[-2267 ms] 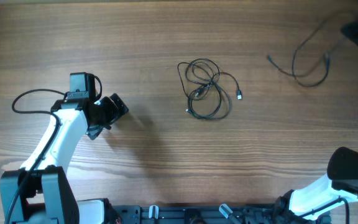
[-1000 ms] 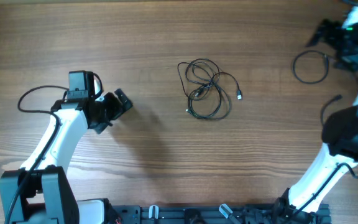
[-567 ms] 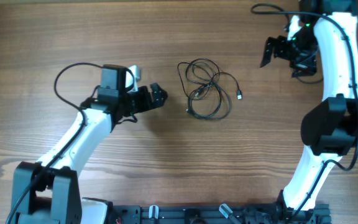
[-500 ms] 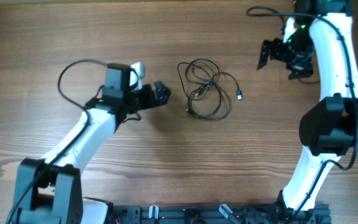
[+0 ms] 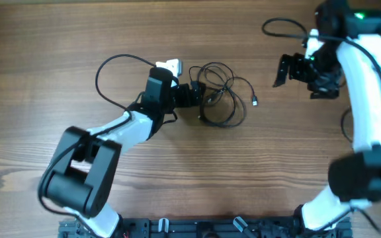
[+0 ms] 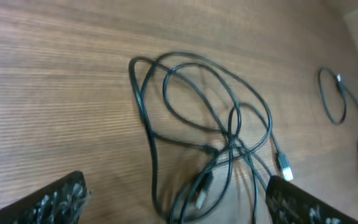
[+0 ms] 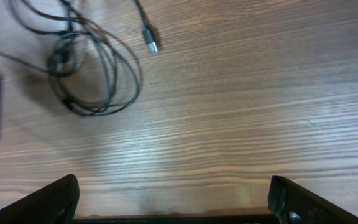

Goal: Untangle cables
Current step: 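Move both grippers back toward the remaining cable bundle, then grasp cable strands with both grippers and lift them apart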

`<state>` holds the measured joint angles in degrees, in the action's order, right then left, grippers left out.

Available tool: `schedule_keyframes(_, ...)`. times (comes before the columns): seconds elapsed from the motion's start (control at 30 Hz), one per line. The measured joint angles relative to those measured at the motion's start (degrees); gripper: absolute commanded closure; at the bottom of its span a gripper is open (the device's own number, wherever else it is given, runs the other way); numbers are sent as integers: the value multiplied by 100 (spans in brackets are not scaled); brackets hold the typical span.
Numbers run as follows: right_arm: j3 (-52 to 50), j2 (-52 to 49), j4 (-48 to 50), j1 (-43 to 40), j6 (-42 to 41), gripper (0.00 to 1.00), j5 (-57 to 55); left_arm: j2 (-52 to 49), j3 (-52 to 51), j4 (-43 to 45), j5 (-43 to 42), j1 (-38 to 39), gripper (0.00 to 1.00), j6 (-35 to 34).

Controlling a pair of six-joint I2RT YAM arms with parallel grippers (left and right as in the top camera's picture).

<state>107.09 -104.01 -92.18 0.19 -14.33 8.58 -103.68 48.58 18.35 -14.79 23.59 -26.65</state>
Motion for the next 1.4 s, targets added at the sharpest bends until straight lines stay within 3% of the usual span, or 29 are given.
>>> schedule_keyframes(0.2, -345, 981, -2, 0, -107, 0, 26, -352, 2, 496, 192, 31, 38, -94)
schedule_keyframes(0.4, -688, 1602, -15, 0, -149, 0, 138, -509, 0, 437, 348, 63, 96, -116)
schedule_keyframes(0.67, -1250, 1683, 247, 2, -149, 0, 302, -507, 2, 83, 50, 105, 96, -109)
schedule_keyframes(0.9, -2166, 1692, 1217, 269, -138, 0, 304, 328, -24, -1174, -678, -413, 96, -109)
schedule_keyframes(0.93, -2282, 1692, 1325, 332, -136, 0, 302, 601, -26, -1329, -798, -542, 92, -109)
schedule_keyframes(1.0, -2555, 1692, 1569, 494, -118, 0, 313, 1062, -22, -1440, -942, -750, 54, -107)
schedule_keyframes(1.03, -2647, 1692, 1657, 566, -118, 0, 345, 1283, -20, -1443, -1001, -835, 47, -92)
schedule_keyframes(1.17, -2715, 1692, 1921, 697, -118, 0, 673, 1513, 9, -1279, -1078, -813, 30, -105)
schedule_keyframes(1.4, -2715, 1692, 2046, 706, -149, 0, 1093, 868, 4, -358, -575, -308, 21, -127)
